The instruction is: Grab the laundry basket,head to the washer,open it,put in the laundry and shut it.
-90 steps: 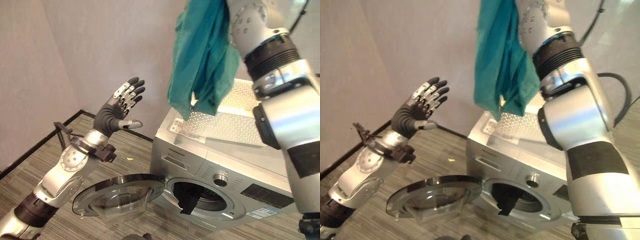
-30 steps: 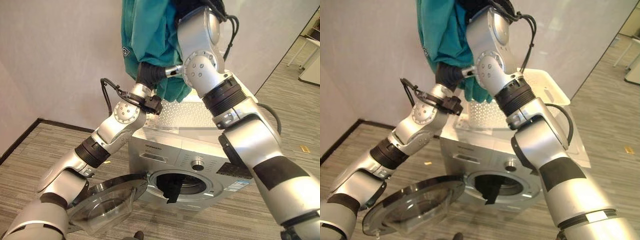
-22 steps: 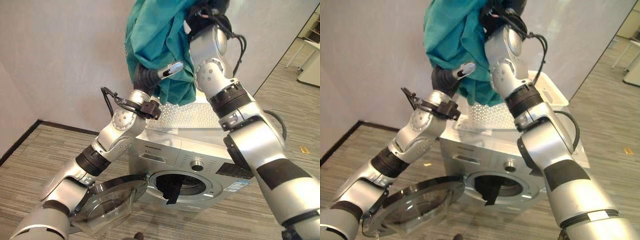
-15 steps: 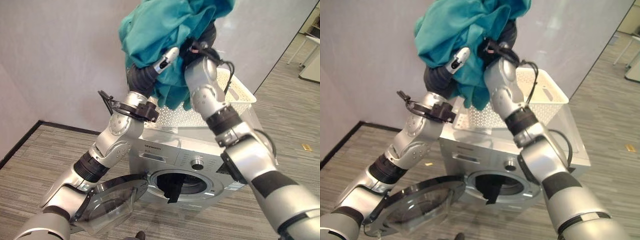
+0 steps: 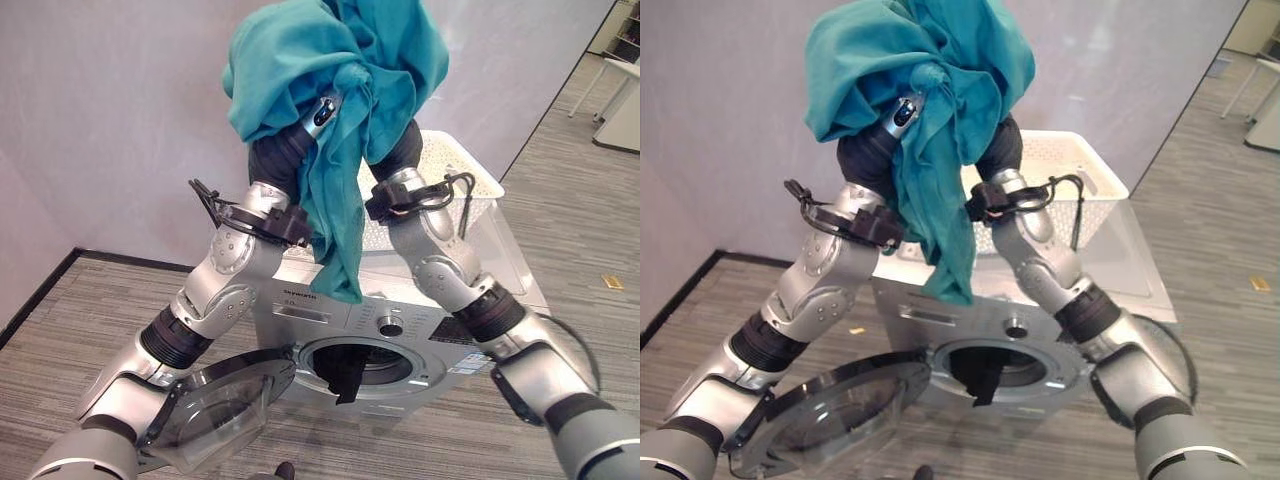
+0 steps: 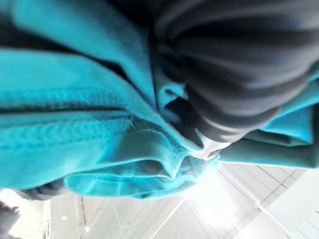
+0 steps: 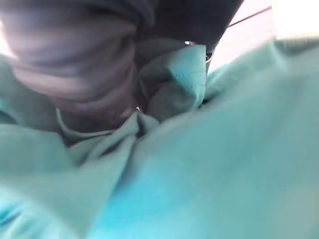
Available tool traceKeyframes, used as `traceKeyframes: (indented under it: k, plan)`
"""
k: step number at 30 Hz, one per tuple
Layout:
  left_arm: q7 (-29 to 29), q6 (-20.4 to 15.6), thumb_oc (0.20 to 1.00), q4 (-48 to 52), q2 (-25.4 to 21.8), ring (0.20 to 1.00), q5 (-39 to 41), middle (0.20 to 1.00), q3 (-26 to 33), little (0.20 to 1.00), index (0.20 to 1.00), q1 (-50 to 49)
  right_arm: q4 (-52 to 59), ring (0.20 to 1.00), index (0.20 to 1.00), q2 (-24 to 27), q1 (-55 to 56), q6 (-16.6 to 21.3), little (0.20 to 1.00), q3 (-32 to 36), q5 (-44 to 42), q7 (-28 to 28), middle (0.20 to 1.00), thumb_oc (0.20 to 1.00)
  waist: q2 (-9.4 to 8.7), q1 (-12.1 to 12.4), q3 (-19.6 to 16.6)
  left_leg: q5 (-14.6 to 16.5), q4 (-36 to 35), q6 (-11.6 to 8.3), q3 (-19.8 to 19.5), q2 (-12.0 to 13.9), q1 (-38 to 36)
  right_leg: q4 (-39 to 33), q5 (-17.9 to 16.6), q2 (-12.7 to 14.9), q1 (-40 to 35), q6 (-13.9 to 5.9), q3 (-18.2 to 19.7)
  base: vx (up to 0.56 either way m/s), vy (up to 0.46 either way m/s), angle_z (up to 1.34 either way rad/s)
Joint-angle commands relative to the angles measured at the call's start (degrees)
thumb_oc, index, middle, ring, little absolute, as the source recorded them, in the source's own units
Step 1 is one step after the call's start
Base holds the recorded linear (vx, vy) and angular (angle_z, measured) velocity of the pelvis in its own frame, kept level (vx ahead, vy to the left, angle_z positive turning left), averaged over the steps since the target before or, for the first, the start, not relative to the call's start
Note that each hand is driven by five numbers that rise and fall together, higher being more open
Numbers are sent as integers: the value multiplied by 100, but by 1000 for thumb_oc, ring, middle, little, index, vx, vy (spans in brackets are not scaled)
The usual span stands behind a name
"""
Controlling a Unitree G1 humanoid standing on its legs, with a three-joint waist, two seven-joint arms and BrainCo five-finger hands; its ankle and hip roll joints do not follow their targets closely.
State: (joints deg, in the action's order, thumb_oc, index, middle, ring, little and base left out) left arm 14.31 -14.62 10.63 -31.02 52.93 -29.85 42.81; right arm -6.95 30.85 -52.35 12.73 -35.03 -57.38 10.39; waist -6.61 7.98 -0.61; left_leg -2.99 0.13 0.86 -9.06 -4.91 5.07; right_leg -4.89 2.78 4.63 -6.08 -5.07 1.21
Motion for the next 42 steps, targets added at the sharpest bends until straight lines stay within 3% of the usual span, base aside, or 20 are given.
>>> traceKeyframes:
  k: [1, 3, 4, 5, 6, 10, 12, 13, 14, 15, 16, 18, 19, 29, 33, 37, 39, 40, 41, 42]
  plan:
    - [-357, -284, 200, -113, 153, 200, -3, 200, 149, 200, 200, 244, 115, 200, 200, 316, -549, -16, 200, -282, 244, -582, 200, 200, 124, -75, -261, -67, -435, -244, -545, 420, -7, -3, 34, -12, -179, -87, -350, 0, 0, 0]
    - [-449, -307, 200, -122, 186, 200, 74, 200, 117, 200, 200, 209, 66, 200, 200, 650, -591, -74, 200, -472, 408, -740, 200, 200, 114, -85, -254, -70, -434, -247, -538, 419, -7, -3, 34, -4, -177, -102, -363, 0, 0, 0]
    - [-586, -310, 200, -125, 275, 200, 250, 200, 106, 200, 200, 164, 99, 354, 354, 902, -584, -66, 354, -588, 485, -902, 354, 354, 103, -101, -242, -63, -429, -244, -531, 413, -4, -2, 42, 4, -188, -114, -366, 0, 0, 0]
    - [-691, -312, 200, -110, 316, 200, 373, 200, 114, 200, 200, 116, 133, 843, 843, 1057, -631, -86, 843, -688, 598, -1065, 843, 843, 96, -106, -230, -58, -421, -245, -523, 408, -3, -2, 41, 10, -185, -123, -361, 0, 0, 0]
    - [-848, -314, 200, -38, 339, 200, 536, 200, 128, 200, 200, -27, 165, 1000, 1000, 1366, -643, -55, 1000, -786, 759, -1117, 1000, 1000, 90, -113, -216, -47, -413, -240, -526, 400, 1, -5, 48, 19, -185, -136, -372, 0, 0, 0]
    - [-1071, -288, 200, 71, 423, 200, 699, 200, 182, 200, 200, -239, 348, 1000, 1000, 1844, -606, -26, 1000, -693, 1516, -1134, 1000, 1000, 94, -138, -199, -20, -397, -225, -504, 390, 1, 0, 52, 40, -191, -154, -361, 11, 7, 0]
    - [-1215, -231, 200, 90, 508, 200, 797, 200, 349, 200, 200, -446, 515, 1000, 1000, 2350, -566, -10, 1000, -408, 3143, -757, 1000, 1000, 141, -206, -223, -16, -378, -208, -483, 371, 36, 11, 19, 55, -148, -186, -342, 24, 39, 1]
    - [-1242, -234, 200, 69, 516, 200, 793, 200, 409, 200, 200, -492, 489, 1000, 1000, 2396, -491, 28, 1000, -279, 3370, -757, 1000, 1000, 148, -217, -229, -8, -381, -202, -479, 369, 33, 13, 23, 58, -145, -188, -339, 47, 45, 0]
    - [-1342, -255, 200, 67, 560, 200, 874, 200, 447, 200, 200, -607, 649, 1000, 1000, 2625, -563, 135, 1000, -179, 4363, -504, 1000, 1000, 155, -240, -262, 21, -378, -196, -481, 356, 18, 25, 31, 83, -160, -201, -341, 55, 25, 1]
    - [-1342, -255, 200, 66, 560, 200, 875, 200, 445, 200, 200, -607, 652, 1000, 1000, 2626, -558, 134, 1000, -175, 4364, -504, 1000, 1000, 153, -239, -261, 22, -378, -196, -481, 355, 17, 25, 31, 83, -161, -201, -341, 67, 35, 0]
    - [-1432, -257, 200, 50, 628, 200, 984, 200, 476, 200, 200, -632, 829, 1000, 1000, 2787, -545, 206, 1000, 16, 4960, -264, 1000, 1000, 173, -285, -279, 37, -379, -189, -473, 355, 0, 59, 48, 90, -153, -203, -327, 0, 0, 0]
    - [-1433, -257, 200, 50, 627, 200, 985, 200, 471, 200, 200, -632, 836, 1000, 1000, 2789, -532, 204, 1000, 28, 4962, -265, 1000, 1000, 168, -283, -279, 37, -379, -190, -474, 355, 0, 60, 49, 90, -154, -203, -328, 27, 1, -2]
    - [-1569, -272, 200, 96, 682, 200, 1173, 200, 600, 200, 200, -893, 893, 1000, 1000, 3120, -548, 240, 1000, 321, 6227, 376, 1000, 1000, 177, -328, -316, 112, -332, -142, -450, 342, -72, 177, 96, 92, -150, -194, -221, 55, 2, -4]
    - [-1848, -341, 200, -1, 780, 200, 1489, 200, 683, 200, 200, -1106, 734, 1000, 1000, 3654, -684, 70, 1000, 225, 7889, 955, 1000, 1000, 242, -383, -309, 120, -84, -260, -512, 369, -94, 457, 377, -57, -204, -10, -185, -12, -55, -1]
    - [-1909, -301, 200, 28, 944, 200, 1586, 200, 697, 200, 200, -1270, 861, 1000, 1000, 3914, -680, 82, 1000, 157, 8320, 967, 1000, 1000, 227, -447, -164, 22, 22, -362, -650, 420, -25, 843, 617, -299, -122, 176, -205, -77, -111, 24]
    - [-1923, -328, 200, 102, 1025, 200, 1672, 200, 580, 200, 200, -1377, 1171, 1000, 1000, 4293, -632, 155, 1000, 373, 8442, 1105, 1000, 1000, 186, -578, 246, -294, 123, -580, -925, 623, 257, 1455, 941, -853, 330, 433, -240, -197, -196, 33]
    - [-1934, -305, 200, 101, 1033, 200, 1672, 200, 513, 200, 200, -1360, 1194, 1000, 1000, 4320, -582, 164, 1000, 450, 8396, 1133, 1000, 1000, 169, -612, 333, -360, 89, -635, -939, 654, 339, 1462, 977, -885, 382, 468, -316, -242, -168, 47]
    - [-1939, -275, 200, 86, 1027, 200, 1649, 200, 439, 200, 200, -1353, 1322, 1000, 1000, 4436, -522, 181, 1000, 500, 8387, 1092, 1000, 1000, 138, -673, 530, -455, 71, -662, -816, 642, 567, 1461, 891, -873, 488, 487, -499, -376, -151, 110]
    - [-1954, -205, 200, -11, 1102, 200, 1648, 200, 419, 200, 200, -1376, 1391, 1000, 1000, 4524, -329, 184, 1000, 619, 8375, 1060, 1000, 1000, 97, -811, 626, -333, 323, -483, -61, 536, 786, 1418, 784, -768, 541, 459, -632, -385, -94, 123]
    - [-1984, -168, 200, -103, 1136, 200, 1674, 200, 422, 200, 200, -1411, 1428, 1000, 1000, 4523, -222, 199, 1000, 651, 8395, 1004, 1000, 1000, 77, -863, 623, -194, 497, -368, 363, 500, 796, 1377, 694, -712, 611, 417, -712, -253, -25, 92]
